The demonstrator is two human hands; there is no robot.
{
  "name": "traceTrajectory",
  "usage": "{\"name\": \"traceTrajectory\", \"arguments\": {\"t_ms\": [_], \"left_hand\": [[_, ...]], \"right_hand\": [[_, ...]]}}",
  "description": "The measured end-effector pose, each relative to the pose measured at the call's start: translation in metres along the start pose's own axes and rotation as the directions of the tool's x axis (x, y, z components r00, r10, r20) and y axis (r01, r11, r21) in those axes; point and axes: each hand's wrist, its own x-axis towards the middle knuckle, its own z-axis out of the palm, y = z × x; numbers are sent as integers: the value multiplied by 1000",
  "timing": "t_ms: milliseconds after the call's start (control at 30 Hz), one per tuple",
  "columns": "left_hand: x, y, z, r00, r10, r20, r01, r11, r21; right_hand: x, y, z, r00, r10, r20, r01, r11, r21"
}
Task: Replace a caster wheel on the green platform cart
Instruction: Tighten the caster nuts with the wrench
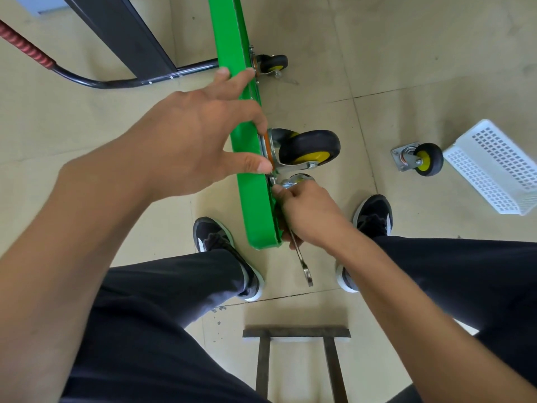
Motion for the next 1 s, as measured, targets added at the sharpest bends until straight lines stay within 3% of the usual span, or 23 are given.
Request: {"name": "traceTrajectory", "arguments": {"t_ms": [100,200,433,1000], "left_hand": [[0,0,0,1000,4,-1,-4,1000,12],[0,0,0,1000,7,-4,-7,1000,18],[0,-1,1,1000,12,-4,-12,1000,15],[0,-1,2,1000,8,-21,-8,1000,17]], "right_hand": [[0,-1,-5,998,11,65,-14,998,56],[-3,6,-4,998,-33,46,28,995,95],[2,45,2,974,-181,-138,188,981,41],[23,61,19,875,-467,-131,443,879,-176]]}}
